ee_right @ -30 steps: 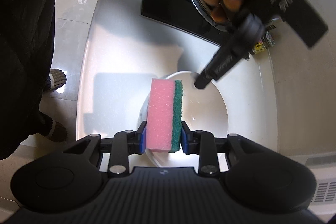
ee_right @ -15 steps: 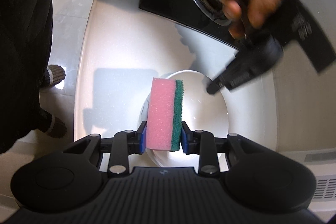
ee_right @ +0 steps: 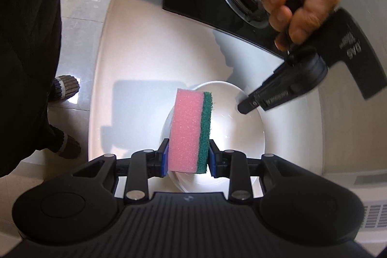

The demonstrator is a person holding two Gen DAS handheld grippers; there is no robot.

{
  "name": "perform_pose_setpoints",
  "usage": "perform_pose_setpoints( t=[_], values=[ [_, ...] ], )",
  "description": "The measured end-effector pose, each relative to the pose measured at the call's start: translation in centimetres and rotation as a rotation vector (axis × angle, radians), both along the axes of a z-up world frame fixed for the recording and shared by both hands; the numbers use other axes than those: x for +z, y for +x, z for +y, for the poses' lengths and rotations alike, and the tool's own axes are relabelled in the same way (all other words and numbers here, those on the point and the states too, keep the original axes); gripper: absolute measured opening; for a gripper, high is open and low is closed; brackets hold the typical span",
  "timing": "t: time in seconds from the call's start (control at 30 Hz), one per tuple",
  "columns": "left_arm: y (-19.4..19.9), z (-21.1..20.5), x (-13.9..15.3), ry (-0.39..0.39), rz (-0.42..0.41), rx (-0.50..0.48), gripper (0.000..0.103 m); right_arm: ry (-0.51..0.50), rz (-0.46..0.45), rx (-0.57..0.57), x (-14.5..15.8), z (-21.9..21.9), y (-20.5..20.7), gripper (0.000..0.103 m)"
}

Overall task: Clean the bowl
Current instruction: 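Hold the bowl with the left gripper while the right gripper keeps scrubbing the inner wall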

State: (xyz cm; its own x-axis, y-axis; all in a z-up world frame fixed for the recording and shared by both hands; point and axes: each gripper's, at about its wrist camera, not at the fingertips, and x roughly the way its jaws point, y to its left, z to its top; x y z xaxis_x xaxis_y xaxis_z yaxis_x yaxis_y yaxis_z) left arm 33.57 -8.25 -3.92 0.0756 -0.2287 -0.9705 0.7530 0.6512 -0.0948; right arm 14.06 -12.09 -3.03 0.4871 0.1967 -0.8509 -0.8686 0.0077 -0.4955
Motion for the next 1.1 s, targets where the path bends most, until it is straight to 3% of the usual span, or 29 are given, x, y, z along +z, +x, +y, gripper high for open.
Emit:
perform_pose_setpoints(
  t=[0.2,0.37,0.53,0.7,0.9,1.1],
  values=[
    [0.2,1.6,0.3,-0.038,0.057,0.127,0.007,0.031,0.022,-0.031,0.1,-0.2,0.8,0.027],
    [-1.2,3.3,0.4,-0.054,0.081,0.146,0.008,0.044,0.024,-0.039,0.0,0.0,1.0,0.027],
    [-1.6,2.2,0.3,-0.046,0.021,0.051,0.007,0.035,0.029,-0.016,0.1,-0.1,1.0,0.027],
    [-1.1,-0.7,0.3,0.0,-0.059,-0.064,0.004,-0.058,-0.015,0.052,-0.1,-0.9,0.4,0.027],
    [-1.3,0.5,0.3,-0.019,-0.019,0.061,0.005,-0.063,-0.031,0.034,-0.1,-1.2,0.6,0.027],
    [-2.3,2.5,0.3,-0.034,0.018,0.149,0.007,0.034,0.024,-0.011,0.6,-1.0,1.1,0.027]
  ],
)
